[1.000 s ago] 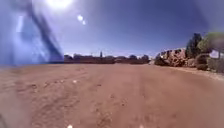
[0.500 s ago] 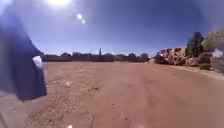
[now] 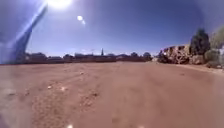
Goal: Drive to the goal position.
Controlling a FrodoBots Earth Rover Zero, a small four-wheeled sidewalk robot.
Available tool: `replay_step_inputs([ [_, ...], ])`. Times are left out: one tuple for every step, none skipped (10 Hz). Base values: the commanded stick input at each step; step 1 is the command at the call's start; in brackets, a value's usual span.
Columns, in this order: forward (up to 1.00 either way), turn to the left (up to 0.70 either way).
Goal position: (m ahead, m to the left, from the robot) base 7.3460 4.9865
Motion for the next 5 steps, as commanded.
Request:
replay_step_inputs([
  [0.70, 0.00],
  [0.70, 0.00],
  [0.70, 0.00],
  [0.70, 0.00],
  [0.70, 0.00],
])
